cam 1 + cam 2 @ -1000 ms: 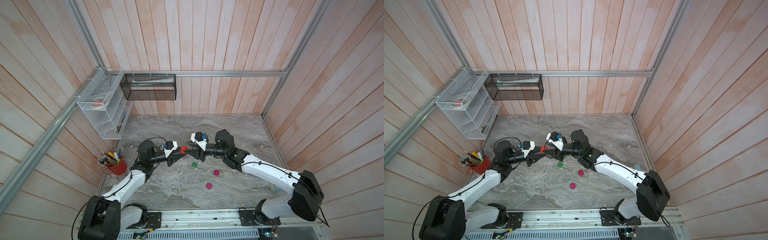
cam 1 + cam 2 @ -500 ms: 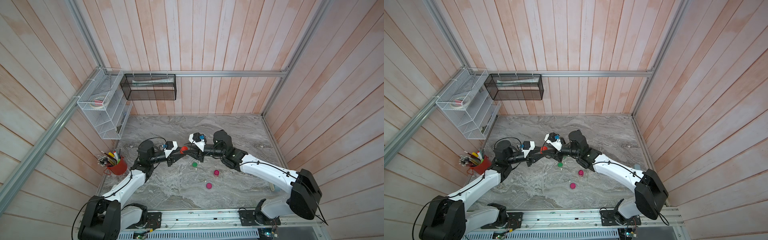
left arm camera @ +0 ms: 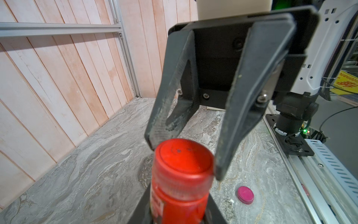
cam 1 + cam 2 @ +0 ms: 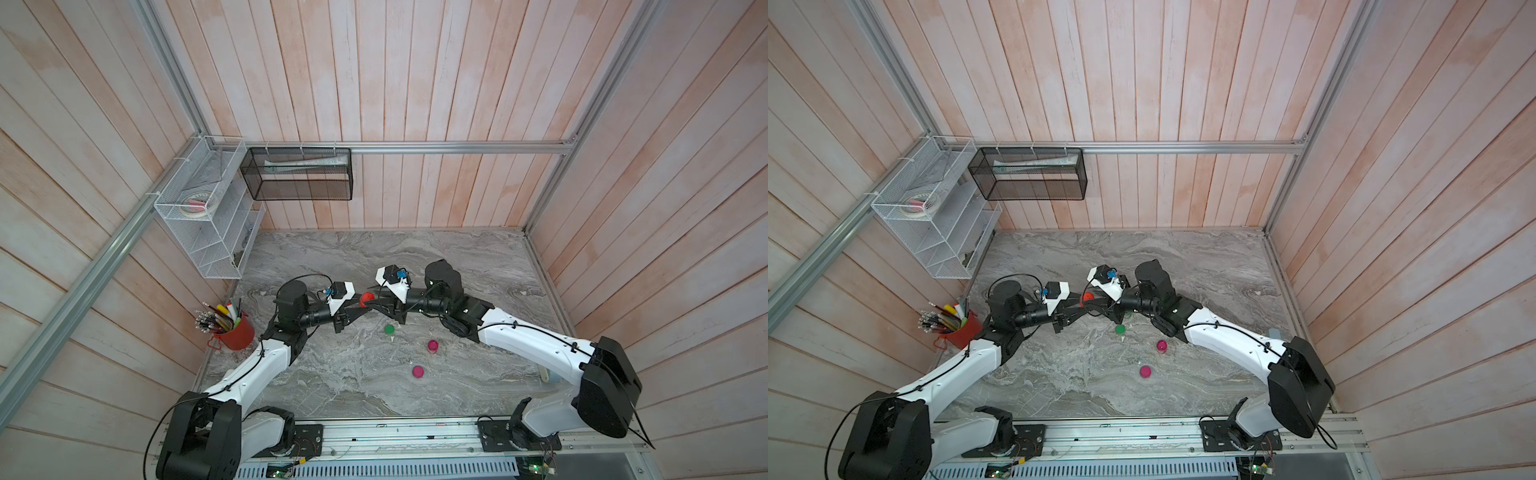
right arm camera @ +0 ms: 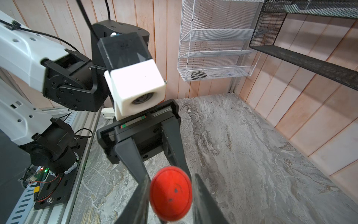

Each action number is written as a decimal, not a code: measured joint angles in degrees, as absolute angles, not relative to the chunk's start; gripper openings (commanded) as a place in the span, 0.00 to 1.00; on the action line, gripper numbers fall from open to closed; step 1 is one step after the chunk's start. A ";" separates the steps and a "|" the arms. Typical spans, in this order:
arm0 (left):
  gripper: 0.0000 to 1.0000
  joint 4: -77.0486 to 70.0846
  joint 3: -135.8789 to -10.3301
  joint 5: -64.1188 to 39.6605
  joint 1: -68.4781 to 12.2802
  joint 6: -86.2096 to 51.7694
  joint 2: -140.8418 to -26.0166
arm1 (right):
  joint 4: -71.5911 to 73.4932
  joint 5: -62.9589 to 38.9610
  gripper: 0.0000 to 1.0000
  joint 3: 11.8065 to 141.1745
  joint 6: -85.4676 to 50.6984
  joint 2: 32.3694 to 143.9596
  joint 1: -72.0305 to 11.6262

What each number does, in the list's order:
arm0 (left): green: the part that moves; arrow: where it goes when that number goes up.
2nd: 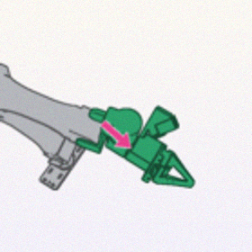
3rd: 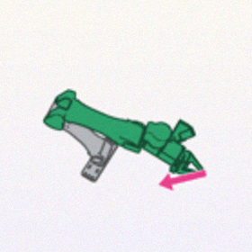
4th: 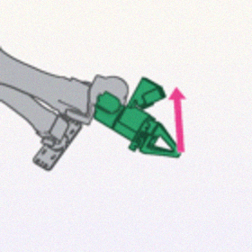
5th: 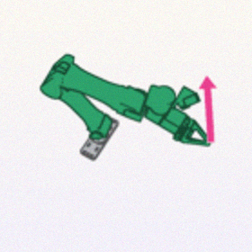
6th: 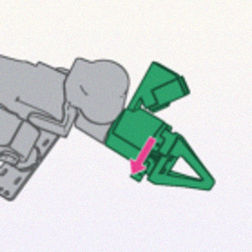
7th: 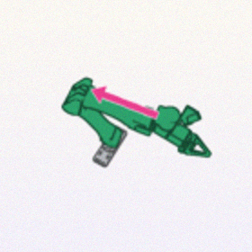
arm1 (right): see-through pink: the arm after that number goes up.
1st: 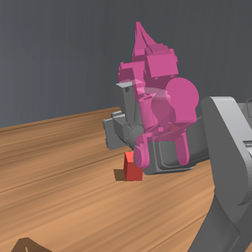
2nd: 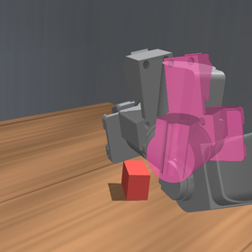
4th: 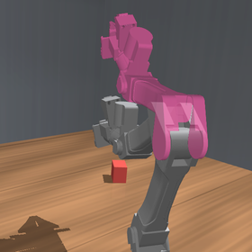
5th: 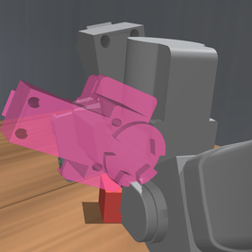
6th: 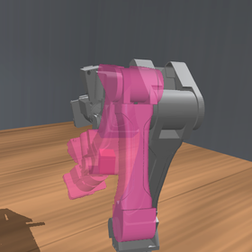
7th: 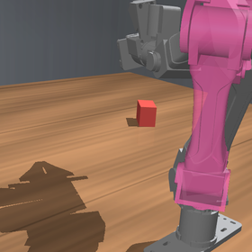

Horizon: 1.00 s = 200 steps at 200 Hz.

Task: Close the paint jar lid
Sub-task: Screw the lid onto the paint jar.

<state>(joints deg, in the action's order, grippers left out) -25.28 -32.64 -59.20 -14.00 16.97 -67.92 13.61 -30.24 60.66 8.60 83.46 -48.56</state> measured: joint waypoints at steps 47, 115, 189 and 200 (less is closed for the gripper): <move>0.27 -26.24 -32.34 -55.09 -13.76 16.93 -67.05 | 13.19 -27.51 0.27 62.72 6.96 84.99 -49.04; 0.27 -29.32 -28.71 -41.52 -14.11 17.47 -62.72 | 13.26 -19.03 0.26 67.24 -0.16 89.10 -51.88; 0.27 -30.39 -26.92 -24.88 -15.79 19.77 -59.88 | 16.29 -10.07 0.25 71.75 -12.60 94.48 -54.30; 0.27 -30.44 -26.92 -24.23 -15.86 19.97 -59.90 | 16.84 -9.43 0.28 71.75 -13.69 94.72 -54.43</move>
<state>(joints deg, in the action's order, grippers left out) -30.44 -26.92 -24.23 -15.86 19.97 -59.90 16.84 -9.43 71.75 -13.69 94.72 -54.43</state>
